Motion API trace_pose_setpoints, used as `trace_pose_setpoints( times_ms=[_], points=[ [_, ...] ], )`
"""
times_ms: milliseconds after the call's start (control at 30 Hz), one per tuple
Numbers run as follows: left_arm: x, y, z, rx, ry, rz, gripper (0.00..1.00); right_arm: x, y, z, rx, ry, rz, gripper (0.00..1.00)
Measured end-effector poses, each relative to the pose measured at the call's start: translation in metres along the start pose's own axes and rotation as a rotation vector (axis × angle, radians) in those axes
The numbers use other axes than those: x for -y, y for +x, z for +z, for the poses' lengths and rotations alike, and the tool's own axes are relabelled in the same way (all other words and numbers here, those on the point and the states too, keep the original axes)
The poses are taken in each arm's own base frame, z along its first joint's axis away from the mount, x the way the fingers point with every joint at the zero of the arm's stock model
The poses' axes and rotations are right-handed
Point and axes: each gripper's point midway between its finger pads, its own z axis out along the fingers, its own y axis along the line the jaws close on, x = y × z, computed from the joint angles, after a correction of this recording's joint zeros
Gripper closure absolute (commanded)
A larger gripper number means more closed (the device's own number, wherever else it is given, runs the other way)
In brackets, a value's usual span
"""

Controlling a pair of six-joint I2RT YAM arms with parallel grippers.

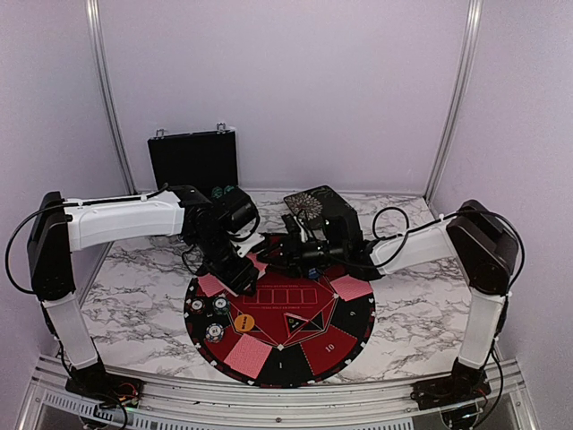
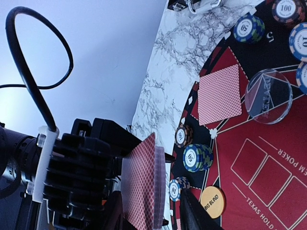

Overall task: Distribute texas hold em gaming equipment
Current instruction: Pick up the poker card from the face-down deck piles.

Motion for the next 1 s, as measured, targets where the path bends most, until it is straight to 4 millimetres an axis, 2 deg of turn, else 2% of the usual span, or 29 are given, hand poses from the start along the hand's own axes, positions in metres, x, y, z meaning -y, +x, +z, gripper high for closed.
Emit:
trace_pose_setpoints(
  times_ms=[233,433,800,1000],
  points=[
    [0.0,0.0,0.0,0.0,0.0,0.0,0.61,0.004,-0.002,-0.003,0.008,0.008,0.003,0.72],
    [0.0,0.0,0.0,0.0,0.0,0.004,0.61,-0.006,-0.004,-0.007,0.016,-0.005,-0.01,0.78],
    [0.0,-0.003,-0.002,0.008,0.0,0.008,0.61,-0.008,-0.003,-0.008,0.017,-0.007,-0.013,0.81],
    [0.0,-0.003,-0.002,0.009,-0.002,0.008,0.61,-0.003,0.0,-0.009,0.011,0.003,-0.002,0.86]
  ],
)
